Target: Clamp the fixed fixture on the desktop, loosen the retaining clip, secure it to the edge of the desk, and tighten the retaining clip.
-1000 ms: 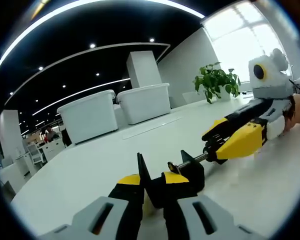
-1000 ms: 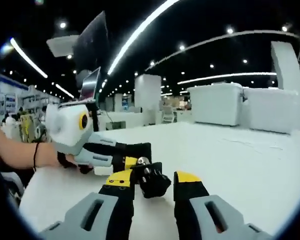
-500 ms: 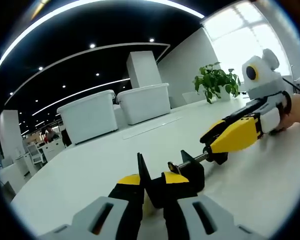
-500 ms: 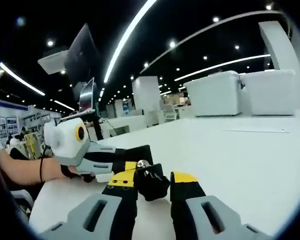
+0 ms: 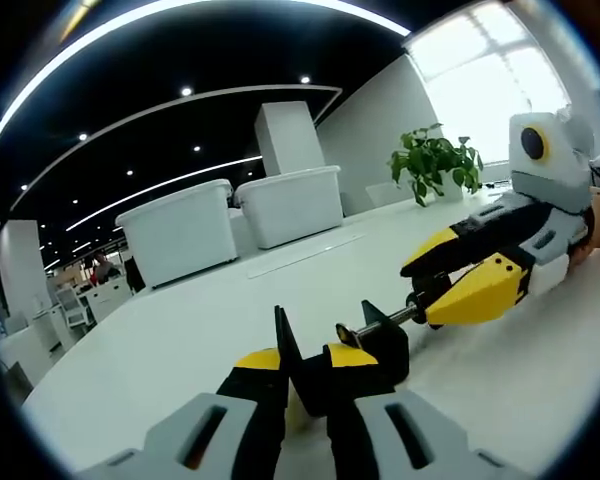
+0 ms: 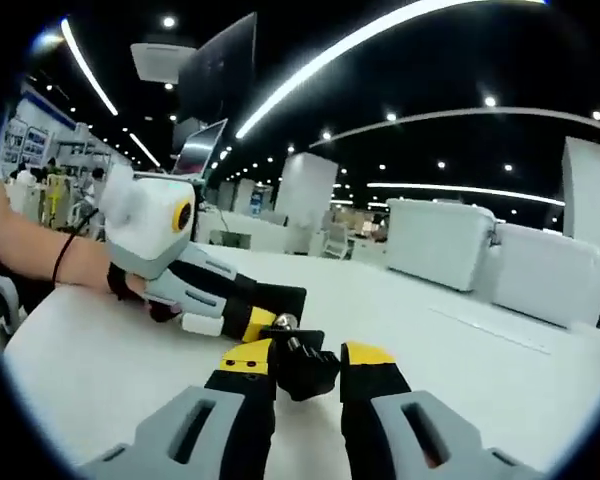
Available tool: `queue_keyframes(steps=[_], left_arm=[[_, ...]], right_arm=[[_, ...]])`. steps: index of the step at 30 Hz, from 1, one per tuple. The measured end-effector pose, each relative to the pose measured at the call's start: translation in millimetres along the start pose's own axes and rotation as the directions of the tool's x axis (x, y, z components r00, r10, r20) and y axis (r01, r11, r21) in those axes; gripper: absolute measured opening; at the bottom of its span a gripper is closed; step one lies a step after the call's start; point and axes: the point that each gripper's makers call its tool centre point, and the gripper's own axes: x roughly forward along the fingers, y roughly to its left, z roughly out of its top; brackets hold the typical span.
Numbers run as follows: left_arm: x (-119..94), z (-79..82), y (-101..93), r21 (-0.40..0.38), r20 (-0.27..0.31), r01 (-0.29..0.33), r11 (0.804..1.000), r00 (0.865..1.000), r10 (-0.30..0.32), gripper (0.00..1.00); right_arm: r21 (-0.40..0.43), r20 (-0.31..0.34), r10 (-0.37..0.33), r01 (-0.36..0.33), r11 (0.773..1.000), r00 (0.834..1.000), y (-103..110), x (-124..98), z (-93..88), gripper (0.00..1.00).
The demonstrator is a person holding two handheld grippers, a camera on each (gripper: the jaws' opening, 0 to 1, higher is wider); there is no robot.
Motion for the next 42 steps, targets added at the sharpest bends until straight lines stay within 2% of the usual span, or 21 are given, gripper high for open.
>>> queue_keyframes(steps=[8, 11, 13, 14, 17, 21, 23, 27, 31, 32, 33, 37, 42], left_arm=[[-0.2, -0.1, 0.0, 0.001, 0.000, -0.002, 1.000, 1.000, 0.002, 0.14], [-0.2, 0.0, -0.2, 0.002, 0.001, -0.001, 1.000, 1.000, 0.001, 0.14], [-0.3, 0.0, -0.2, 0.002, 0.001, -0.001, 1.000, 1.000, 0.001, 0.14], [-0.3, 0.0, -0.2, 0.002, 0.001, -0.001, 1.000, 1.000, 0.001, 0.14], [-0.2, 0.0, -0.1, 0.002, 0.001, -0.001, 1.000, 1.000, 0.001, 0.14], [-0.3, 0.1, -0.1, 0.003, 0.001, -0.001, 1.000, 1.000, 0.001, 0.14], [-0.2, 0.1, -0.1, 0.003, 0.002, -0.001, 1.000, 1.000, 0.001, 0.14], [0.1, 0.2, -0.3, 0.004, 0.003, 0.001, 1.000, 1.000, -0.001, 0.14], [0.1, 0.4, -0.3, 0.004, 0.003, 0.001, 1.000, 1.000, -0.001, 0.14], [0.2, 0.4, -0.3, 0.004, 0.003, 0.001, 1.000, 1.000, -0.001, 0.14], [0.2, 0.4, -0.3, 0.005, 0.003, 0.001, 1.000, 1.000, -0.001, 0.14], [0.2, 0.3, -0.1, 0.005, 0.002, 0.000, 1.000, 1.000, 0.000, 0.14], [0.0, 1.6, 0.1, 0.027, 0.012, -0.004, 1.000, 1.000, 0.003, 0.14]], right_arm=[[0.023, -0.009, -0.004, 0.004, 1.000, 1.000, -2.3, 1.0, -0.3, 0.24], [0.110, -0.063, 0.001, 0.006, 0.994, 0.998, -6.8, 2.3, -9.7, 0.27], [0.196, -0.064, -0.006, 0.019, 0.980, 0.998, -12.3, 2.1, -10.1, 0.30], [0.259, -0.046, -0.004, 0.016, 0.966, 0.999, -15.7, 0.4, -7.0, 0.29], [0.379, -0.005, 0.017, -0.014, 0.925, 1.000, -20.9, -2.5, -0.5, 0.28], [0.454, -0.005, 0.081, -0.070, 0.888, 0.997, -18.5, -1.2, -3.4, 0.27], [0.466, -0.015, 0.094, -0.076, 0.881, 0.995, -17.9, -0.2, -5.9, 0.26], [0.434, -0.058, 0.094, -0.060, 0.899, 0.994, -12.0, 1.1, -13.8, 0.22], [0.417, -0.056, 0.088, -0.057, 0.907, 0.995, -11.4, 0.7, -13.0, 0.22], [0.401, -0.052, 0.087, -0.059, 0.914, 0.995, -10.8, 0.4, -12.6, 0.22], [0.362, -0.045, 0.083, -0.061, 0.930, 0.996, -10.8, 0.6, -11.6, 0.22], [0.281, -0.039, 0.068, -0.054, 0.958, 0.997, -8.4, 0.4, -10.8, 0.22], [0.251, -0.040, 0.061, -0.049, 0.967, 0.997, -6.1, 0.3, -10.5, 0.22]])
